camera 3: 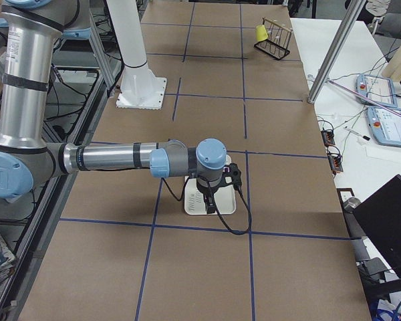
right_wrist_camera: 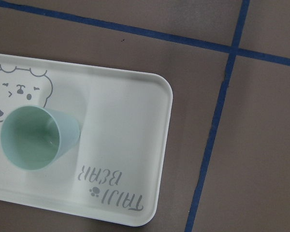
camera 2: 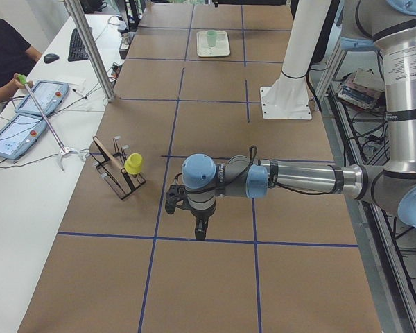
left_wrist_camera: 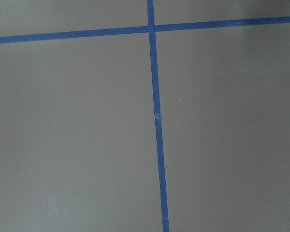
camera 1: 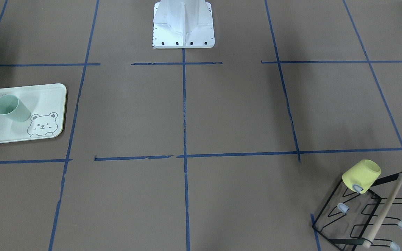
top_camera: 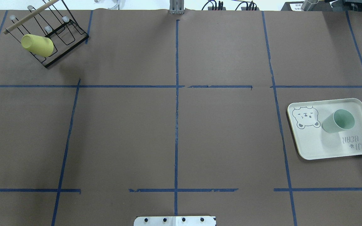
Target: Left arm grabs green cup and hands to right arm on tray
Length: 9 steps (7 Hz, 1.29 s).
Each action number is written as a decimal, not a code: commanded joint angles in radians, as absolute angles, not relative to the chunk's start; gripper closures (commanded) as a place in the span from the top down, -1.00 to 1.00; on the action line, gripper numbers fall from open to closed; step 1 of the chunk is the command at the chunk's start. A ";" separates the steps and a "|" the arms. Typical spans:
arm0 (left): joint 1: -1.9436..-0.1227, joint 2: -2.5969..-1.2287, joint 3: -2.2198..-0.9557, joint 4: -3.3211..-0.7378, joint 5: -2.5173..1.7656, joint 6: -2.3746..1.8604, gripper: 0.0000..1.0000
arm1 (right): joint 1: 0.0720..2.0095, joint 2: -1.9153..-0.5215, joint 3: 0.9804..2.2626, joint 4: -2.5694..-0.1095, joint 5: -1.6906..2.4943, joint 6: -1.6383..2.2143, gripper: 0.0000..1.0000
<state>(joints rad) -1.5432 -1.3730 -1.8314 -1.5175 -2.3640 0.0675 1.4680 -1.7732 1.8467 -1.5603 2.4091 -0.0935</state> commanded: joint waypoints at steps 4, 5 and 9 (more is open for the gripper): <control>-1.543 -1.398 -1.885 -1.422 -2.362 0.069 1.00 | 1.468 -1.775 1.845 -1.562 2.411 -0.092 1.00; -1.543 -1.396 -1.882 -1.424 -2.364 0.071 1.00 | 1.468 -1.775 1.847 -1.562 2.411 -0.092 1.00; -1.543 -1.387 -1.884 -1.434 -2.364 0.069 1.00 | 1.468 -1.775 1.850 -1.560 2.405 -0.092 1.00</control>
